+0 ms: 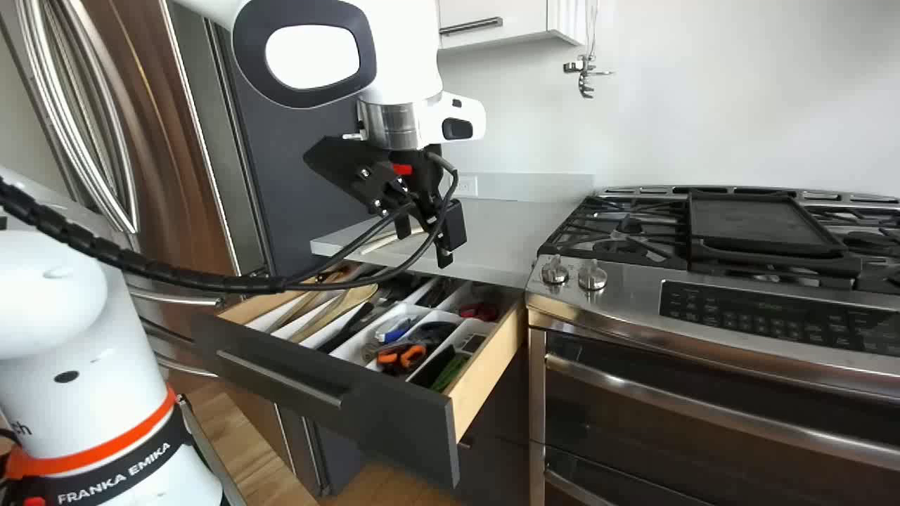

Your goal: Remove a green object from the far right compartment of the opened drawer and place it on the counter top

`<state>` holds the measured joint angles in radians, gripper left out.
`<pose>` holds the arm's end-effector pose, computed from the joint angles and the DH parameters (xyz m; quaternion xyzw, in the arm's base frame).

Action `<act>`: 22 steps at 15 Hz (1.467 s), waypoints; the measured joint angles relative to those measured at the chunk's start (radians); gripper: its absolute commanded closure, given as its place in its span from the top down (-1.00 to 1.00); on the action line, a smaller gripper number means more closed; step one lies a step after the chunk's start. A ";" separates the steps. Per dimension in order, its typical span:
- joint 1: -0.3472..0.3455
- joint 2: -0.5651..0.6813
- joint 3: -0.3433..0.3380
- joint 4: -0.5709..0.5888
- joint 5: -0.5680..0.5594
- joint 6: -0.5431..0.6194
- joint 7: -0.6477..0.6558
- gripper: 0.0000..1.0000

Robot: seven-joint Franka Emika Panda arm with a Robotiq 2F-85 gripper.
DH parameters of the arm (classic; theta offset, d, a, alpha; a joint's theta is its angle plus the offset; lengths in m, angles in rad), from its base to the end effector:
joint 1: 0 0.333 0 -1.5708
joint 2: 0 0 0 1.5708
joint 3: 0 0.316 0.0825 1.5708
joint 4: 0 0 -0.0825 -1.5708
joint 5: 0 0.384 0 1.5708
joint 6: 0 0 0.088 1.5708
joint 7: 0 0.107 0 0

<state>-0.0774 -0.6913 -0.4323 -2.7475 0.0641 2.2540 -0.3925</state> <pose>0.3129 -0.1626 0.4162 -0.9835 0.0413 -0.1296 0.1189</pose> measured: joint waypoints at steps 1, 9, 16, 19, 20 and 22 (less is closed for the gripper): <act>0.000 0.000 0.000 0.000 0.000 0.000 0.000 1.00; 0.000 0.000 0.000 0.000 0.000 0.000 0.000 1.00; 0.013 0.106 0.105 -0.003 -0.016 0.108 -0.001 1.00; 0.020 0.203 0.152 -0.004 -0.019 0.190 -0.001 0.99; 0.023 0.236 0.161 -0.004 -0.019 0.209 -0.002 0.95; 0.034 0.297 0.170 -0.005 -0.018 0.244 -0.003 0.62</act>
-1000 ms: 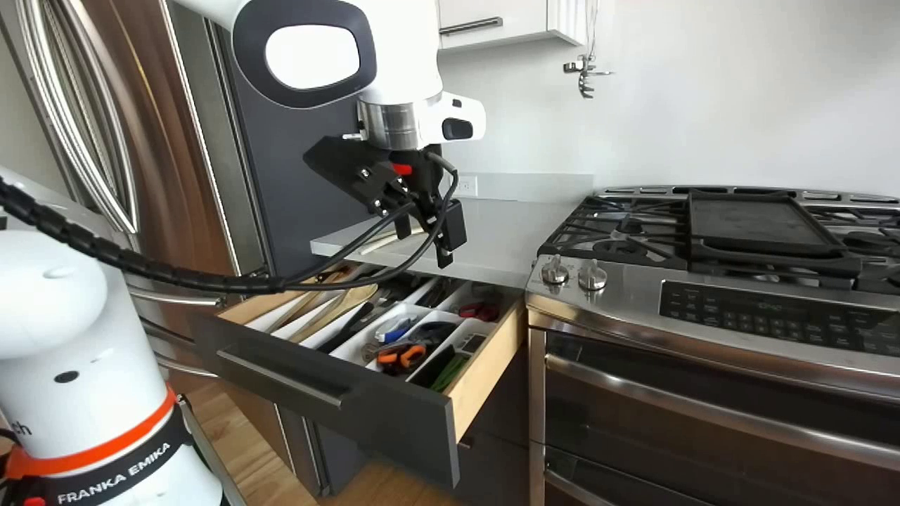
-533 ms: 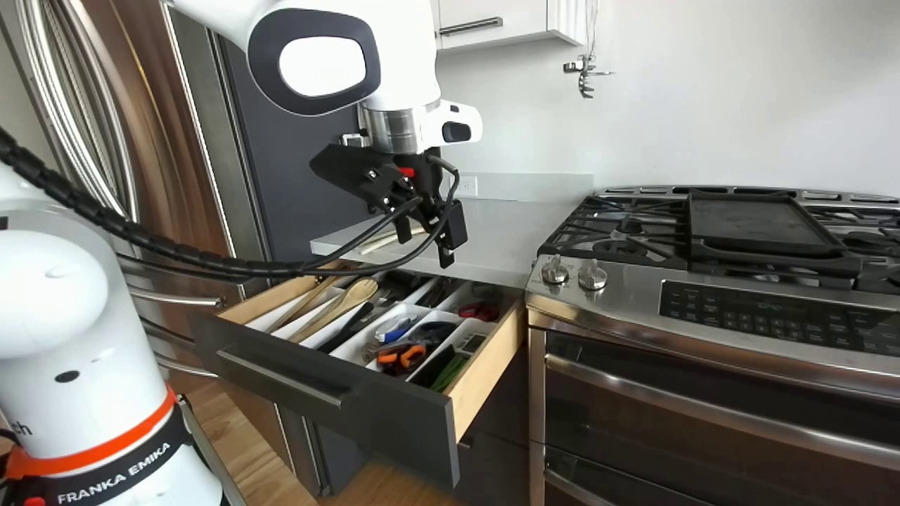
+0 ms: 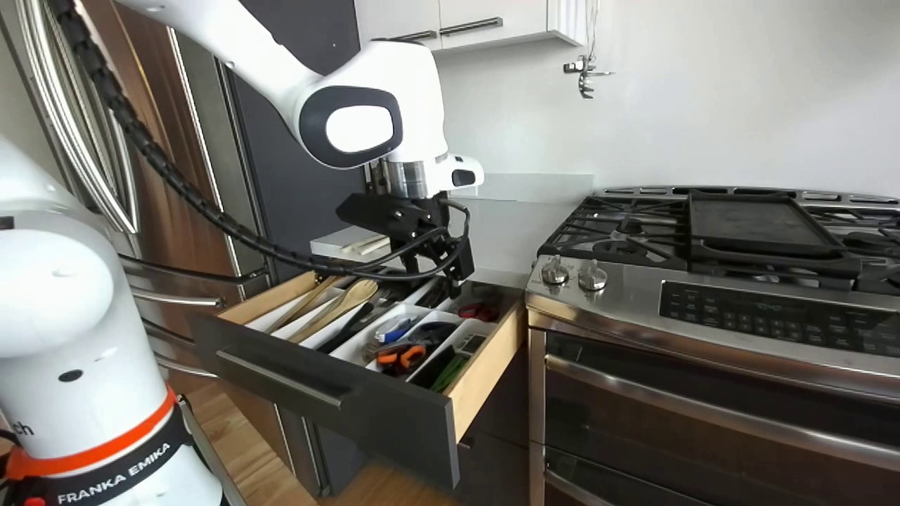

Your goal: Remove a green object from the far right compartment of the opened drawer and place it on the counter top

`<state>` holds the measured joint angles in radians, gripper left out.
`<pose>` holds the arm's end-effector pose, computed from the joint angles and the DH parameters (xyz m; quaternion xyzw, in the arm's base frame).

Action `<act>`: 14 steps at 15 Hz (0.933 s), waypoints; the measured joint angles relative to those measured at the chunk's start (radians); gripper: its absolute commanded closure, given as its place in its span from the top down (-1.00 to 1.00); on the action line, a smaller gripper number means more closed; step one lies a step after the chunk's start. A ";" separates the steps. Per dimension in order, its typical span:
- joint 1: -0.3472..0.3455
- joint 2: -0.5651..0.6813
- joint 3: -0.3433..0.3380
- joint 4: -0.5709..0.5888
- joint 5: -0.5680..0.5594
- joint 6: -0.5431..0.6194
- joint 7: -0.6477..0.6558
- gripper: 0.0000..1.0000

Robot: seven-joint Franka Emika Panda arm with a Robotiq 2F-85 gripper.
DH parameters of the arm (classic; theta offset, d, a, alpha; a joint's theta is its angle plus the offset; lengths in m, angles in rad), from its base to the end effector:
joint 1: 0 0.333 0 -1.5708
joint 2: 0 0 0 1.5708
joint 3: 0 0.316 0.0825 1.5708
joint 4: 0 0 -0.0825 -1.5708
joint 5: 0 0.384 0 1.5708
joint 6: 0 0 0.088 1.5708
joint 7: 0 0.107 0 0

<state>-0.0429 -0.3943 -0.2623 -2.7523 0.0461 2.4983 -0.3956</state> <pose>0.3704 -0.1103 0.3442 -0.9953 -0.0339 -0.0810 0.0399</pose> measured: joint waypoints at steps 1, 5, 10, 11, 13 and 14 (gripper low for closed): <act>0.005 0.031 0.003 0.000 0.002 0.019 0.000 0.39; 0.010 0.147 0.030 -0.001 0.002 0.101 0.003 -0.28; 0.011 0.284 0.064 -0.001 0.027 0.219 0.007 -0.64; 0.013 0.309 0.069 -0.001 0.052 0.244 -0.001 -0.55; 0.020 0.357 0.083 -0.001 0.128 0.290 -0.036 -0.54; 0.022 0.378 0.093 -0.001 0.173 0.310 -0.061 -0.45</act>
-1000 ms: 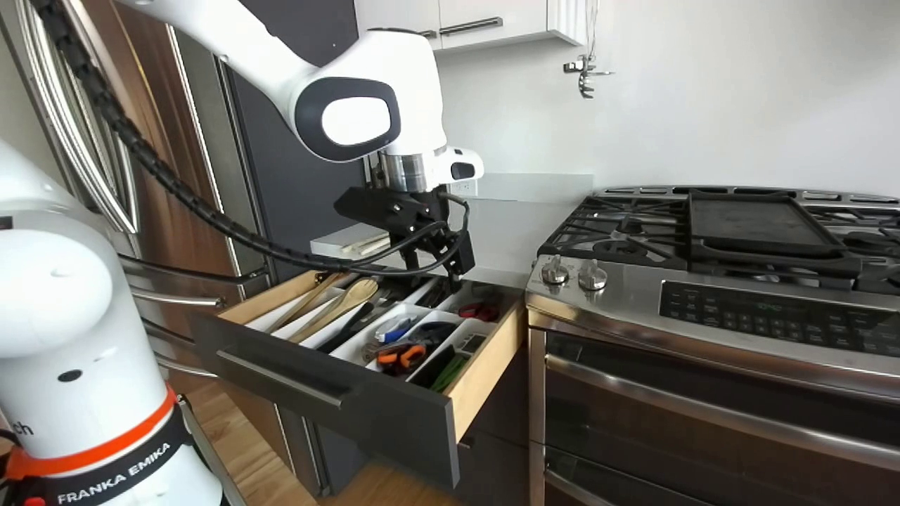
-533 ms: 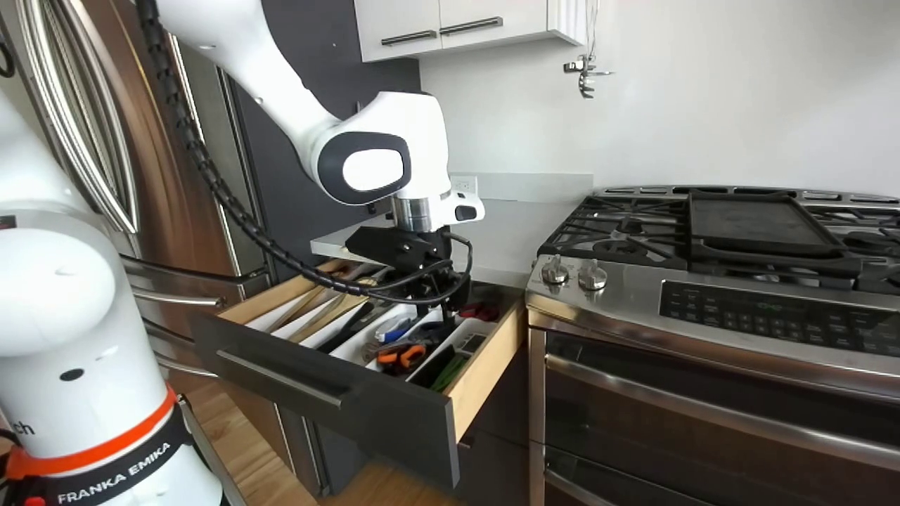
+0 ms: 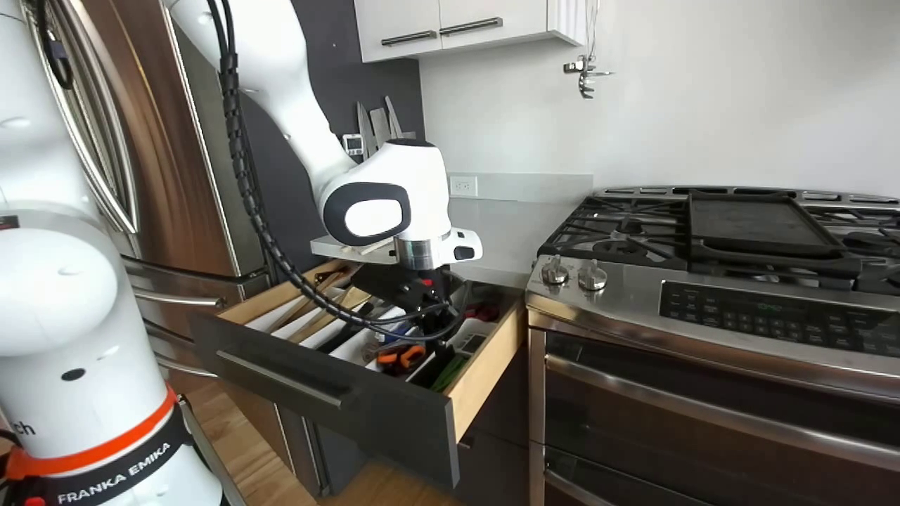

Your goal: Remove a green object from the far right compartment of the opened drawer and place it on the counter top

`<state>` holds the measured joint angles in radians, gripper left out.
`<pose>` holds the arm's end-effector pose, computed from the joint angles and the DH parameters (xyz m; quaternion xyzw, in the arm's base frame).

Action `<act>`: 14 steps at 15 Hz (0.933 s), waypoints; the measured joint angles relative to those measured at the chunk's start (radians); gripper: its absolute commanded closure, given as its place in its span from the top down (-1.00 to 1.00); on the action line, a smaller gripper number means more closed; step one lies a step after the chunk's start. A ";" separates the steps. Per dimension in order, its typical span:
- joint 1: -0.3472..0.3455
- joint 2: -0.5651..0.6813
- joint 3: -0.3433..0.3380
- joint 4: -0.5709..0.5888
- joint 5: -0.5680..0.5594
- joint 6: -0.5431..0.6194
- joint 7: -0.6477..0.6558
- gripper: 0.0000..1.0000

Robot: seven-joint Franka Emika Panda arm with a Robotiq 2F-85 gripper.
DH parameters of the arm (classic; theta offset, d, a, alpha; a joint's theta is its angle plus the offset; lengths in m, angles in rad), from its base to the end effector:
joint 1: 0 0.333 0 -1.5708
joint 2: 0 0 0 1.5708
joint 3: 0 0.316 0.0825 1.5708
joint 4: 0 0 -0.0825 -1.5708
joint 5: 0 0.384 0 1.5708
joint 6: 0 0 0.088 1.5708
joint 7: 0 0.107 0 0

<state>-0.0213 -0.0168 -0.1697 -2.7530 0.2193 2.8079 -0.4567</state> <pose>0.3896 -0.0857 0.2290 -0.9981 -0.0304 -0.0465 0.0275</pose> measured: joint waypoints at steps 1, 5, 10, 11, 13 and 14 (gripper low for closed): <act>0.004 0.018 0.007 0.000 0.049 0.017 -0.030 -0.34; 0.014 0.068 0.041 0.001 0.290 0.069 -0.205 -0.26; 0.007 0.100 0.069 0.006 0.539 0.112 -0.423 -0.51; 0.005 0.103 0.073 0.010 0.586 0.116 -0.469 -0.42; -0.001 0.109 0.078 0.022 0.663 0.117 -0.548 -0.52; -0.003 0.113 0.078 0.030 0.700 0.117 -0.586 -0.50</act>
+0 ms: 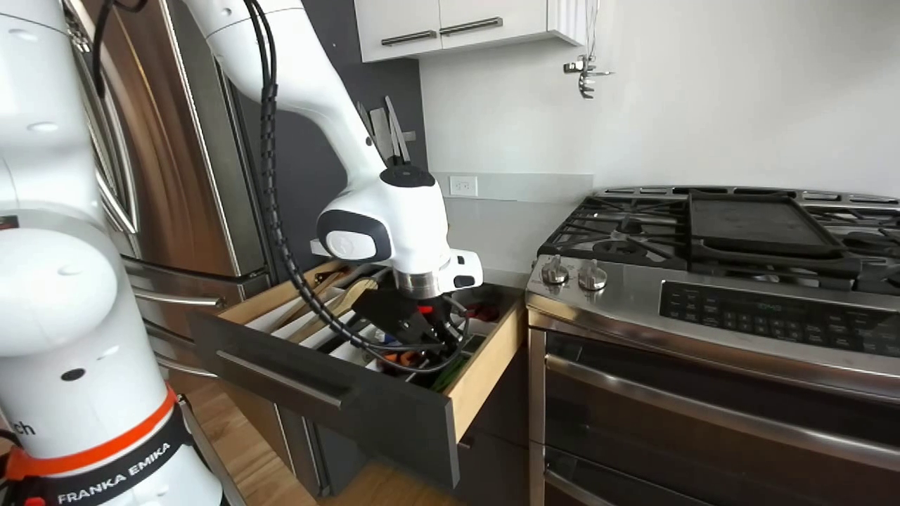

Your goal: Remove a green object from the far right compartment of the opened drawer and place it on the counter top

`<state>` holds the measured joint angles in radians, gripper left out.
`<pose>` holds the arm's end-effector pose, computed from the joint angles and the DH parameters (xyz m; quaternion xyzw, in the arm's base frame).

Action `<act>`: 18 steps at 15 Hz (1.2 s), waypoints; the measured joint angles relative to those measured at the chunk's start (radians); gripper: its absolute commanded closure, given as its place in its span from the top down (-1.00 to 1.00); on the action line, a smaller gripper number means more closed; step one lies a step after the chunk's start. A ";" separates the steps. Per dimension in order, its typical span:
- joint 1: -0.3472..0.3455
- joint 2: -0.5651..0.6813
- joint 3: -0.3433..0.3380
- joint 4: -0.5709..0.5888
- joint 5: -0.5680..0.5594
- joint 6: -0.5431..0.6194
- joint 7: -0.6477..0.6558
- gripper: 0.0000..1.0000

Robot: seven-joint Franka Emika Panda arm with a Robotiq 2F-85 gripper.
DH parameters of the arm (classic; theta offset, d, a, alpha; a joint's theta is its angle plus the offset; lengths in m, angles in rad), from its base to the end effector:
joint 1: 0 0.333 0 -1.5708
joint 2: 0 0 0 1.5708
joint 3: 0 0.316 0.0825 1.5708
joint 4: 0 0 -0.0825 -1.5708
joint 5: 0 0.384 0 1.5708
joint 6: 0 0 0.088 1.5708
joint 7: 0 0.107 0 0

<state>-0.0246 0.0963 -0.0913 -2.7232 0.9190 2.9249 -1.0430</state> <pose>0.3792 -0.0956 0.1971 -0.9921 -0.0184 -0.1037 0.0686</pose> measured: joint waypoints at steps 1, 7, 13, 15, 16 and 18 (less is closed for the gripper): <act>-0.003 0.005 0.000 0.008 0.034 0.000 -0.037 -0.42; -0.016 0.060 0.009 0.062 0.195 0.000 -0.231 -0.58; -0.016 0.127 0.039 0.120 0.290 0.000 -0.346 -0.68; -0.016 0.152 0.048 0.137 0.314 0.000 -0.372 -0.70; -0.016 0.165 0.052 0.146 0.326 0.000 -0.383 -0.72; -0.016 0.188 0.058 0.165 0.352 0.000 -0.411 -0.73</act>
<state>-0.0402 0.2844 -0.0334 -2.5579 1.2707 2.9249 -1.4538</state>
